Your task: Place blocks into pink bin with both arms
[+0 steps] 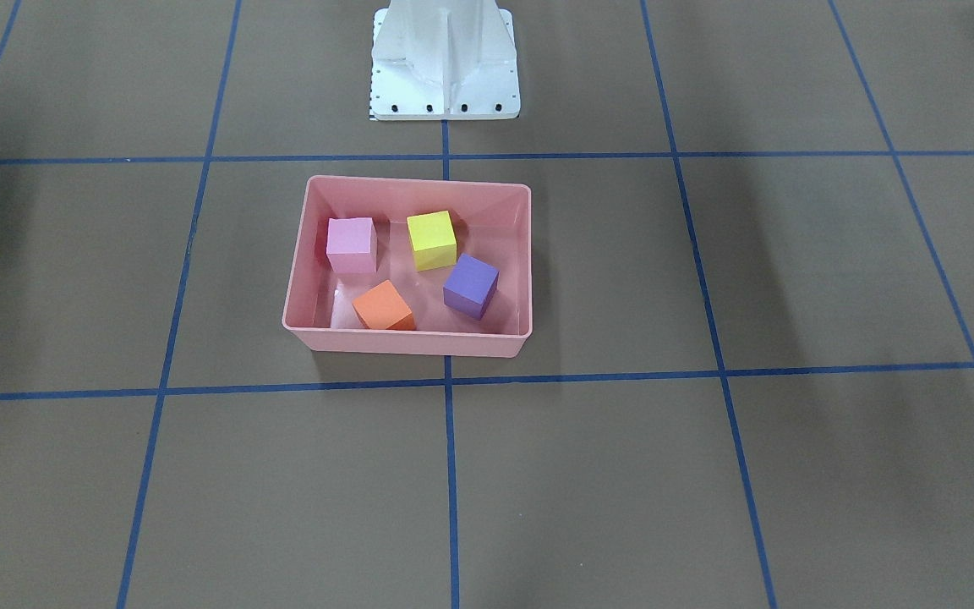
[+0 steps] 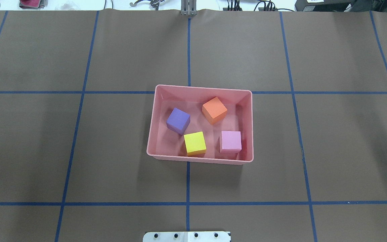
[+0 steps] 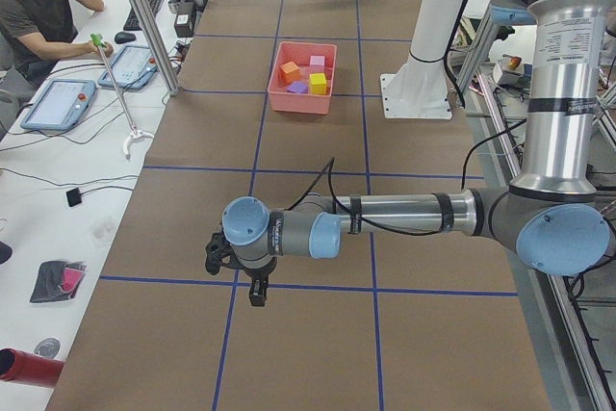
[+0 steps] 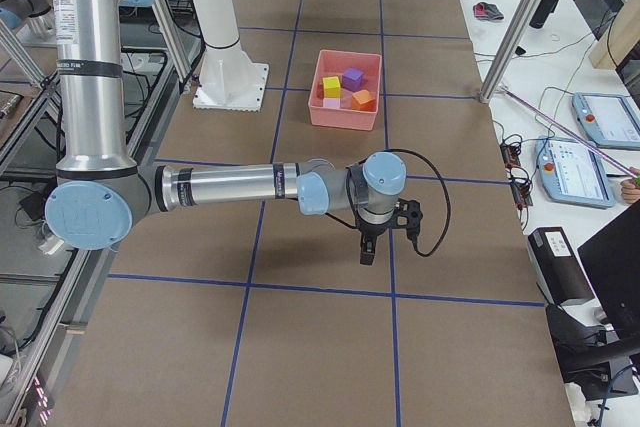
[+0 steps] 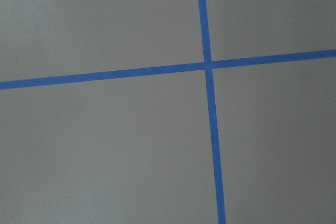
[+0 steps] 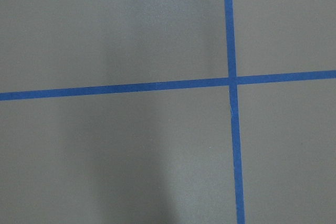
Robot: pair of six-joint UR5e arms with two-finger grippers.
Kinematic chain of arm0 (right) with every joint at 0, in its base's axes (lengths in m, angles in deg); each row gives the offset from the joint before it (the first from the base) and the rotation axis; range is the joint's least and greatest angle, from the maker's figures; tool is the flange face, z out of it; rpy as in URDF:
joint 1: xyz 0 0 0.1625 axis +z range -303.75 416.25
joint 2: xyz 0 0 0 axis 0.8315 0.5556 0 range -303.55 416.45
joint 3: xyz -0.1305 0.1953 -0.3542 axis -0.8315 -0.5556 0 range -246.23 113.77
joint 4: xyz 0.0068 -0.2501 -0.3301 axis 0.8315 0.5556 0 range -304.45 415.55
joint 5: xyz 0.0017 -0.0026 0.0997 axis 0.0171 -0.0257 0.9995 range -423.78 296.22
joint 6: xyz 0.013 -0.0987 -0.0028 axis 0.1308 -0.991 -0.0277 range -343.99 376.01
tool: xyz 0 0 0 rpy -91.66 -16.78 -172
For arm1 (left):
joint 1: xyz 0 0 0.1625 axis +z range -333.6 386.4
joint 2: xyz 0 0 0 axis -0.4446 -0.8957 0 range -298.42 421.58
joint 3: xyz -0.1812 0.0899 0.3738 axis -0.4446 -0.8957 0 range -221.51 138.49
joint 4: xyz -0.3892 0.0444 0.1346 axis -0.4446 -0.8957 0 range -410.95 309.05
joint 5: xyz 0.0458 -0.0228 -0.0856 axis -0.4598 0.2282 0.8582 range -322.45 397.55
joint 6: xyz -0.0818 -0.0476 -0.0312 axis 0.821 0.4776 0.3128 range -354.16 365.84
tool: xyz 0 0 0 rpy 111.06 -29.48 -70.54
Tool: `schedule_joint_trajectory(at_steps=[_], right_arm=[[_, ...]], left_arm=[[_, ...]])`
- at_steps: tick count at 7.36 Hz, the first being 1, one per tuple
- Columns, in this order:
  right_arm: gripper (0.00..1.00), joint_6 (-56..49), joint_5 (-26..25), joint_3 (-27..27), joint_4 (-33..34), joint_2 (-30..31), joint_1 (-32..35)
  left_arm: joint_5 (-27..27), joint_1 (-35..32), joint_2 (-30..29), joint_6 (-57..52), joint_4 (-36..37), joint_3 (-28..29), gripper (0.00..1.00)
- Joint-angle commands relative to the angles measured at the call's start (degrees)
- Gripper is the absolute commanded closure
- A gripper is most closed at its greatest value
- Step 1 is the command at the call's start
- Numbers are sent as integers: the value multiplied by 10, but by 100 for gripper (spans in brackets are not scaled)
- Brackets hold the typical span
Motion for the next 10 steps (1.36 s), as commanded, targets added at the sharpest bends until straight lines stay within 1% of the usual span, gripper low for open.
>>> schedule_joint_trajectory(at_steps=[1, 4, 6, 10], right_arm=[[0, 1, 0, -3, -1, -9, 0], [0, 0, 1, -9, 0, -8, 0], [0, -1, 0, -8, -1, -8, 0], [0, -3, 1, 1, -1, 4, 0]], left_arm=[[0, 0, 9, 4, 0, -9, 1], [0, 0, 7, 4, -5, -11, 1], [-4, 0, 0, 20, 54, -66, 1], [-2, -3, 24, 22, 50, -72, 1]])
